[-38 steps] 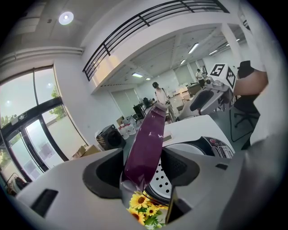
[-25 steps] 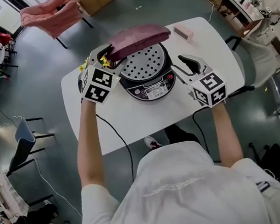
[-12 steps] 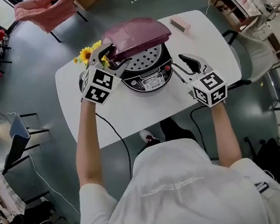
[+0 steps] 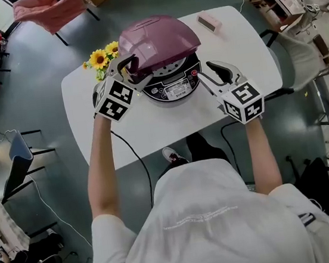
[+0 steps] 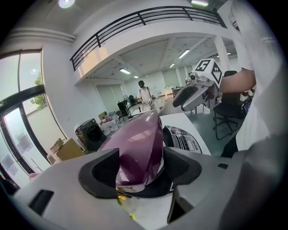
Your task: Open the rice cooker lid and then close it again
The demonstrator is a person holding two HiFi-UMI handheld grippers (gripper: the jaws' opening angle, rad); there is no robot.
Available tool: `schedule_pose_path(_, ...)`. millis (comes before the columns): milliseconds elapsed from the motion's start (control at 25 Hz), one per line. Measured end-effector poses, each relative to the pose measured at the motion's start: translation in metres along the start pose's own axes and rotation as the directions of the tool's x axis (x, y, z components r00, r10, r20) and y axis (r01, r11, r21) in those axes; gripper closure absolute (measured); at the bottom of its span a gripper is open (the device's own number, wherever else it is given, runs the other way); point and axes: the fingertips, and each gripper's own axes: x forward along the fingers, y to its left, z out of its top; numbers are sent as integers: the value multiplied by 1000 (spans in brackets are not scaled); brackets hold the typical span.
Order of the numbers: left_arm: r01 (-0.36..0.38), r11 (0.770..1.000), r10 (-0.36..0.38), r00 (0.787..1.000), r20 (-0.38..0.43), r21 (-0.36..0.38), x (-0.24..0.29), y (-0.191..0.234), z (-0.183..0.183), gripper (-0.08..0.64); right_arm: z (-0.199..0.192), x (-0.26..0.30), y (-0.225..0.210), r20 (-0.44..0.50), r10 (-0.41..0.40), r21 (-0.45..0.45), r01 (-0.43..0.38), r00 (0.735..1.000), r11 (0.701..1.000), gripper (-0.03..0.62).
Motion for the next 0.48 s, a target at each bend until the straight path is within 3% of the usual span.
schedule_pose_path(280, 34, 998, -34, 999, 6, -59, 4, -10, -7, 250, -4, -2, 3, -7, 8, -7, -8, 1000, 1000, 425)
schedule_pose_path(480, 59, 988, -55, 998, 33, -142, 4, -12, -10, 250, -7, -3, 3, -17, 8, -11, -8, 1000, 1000, 425)
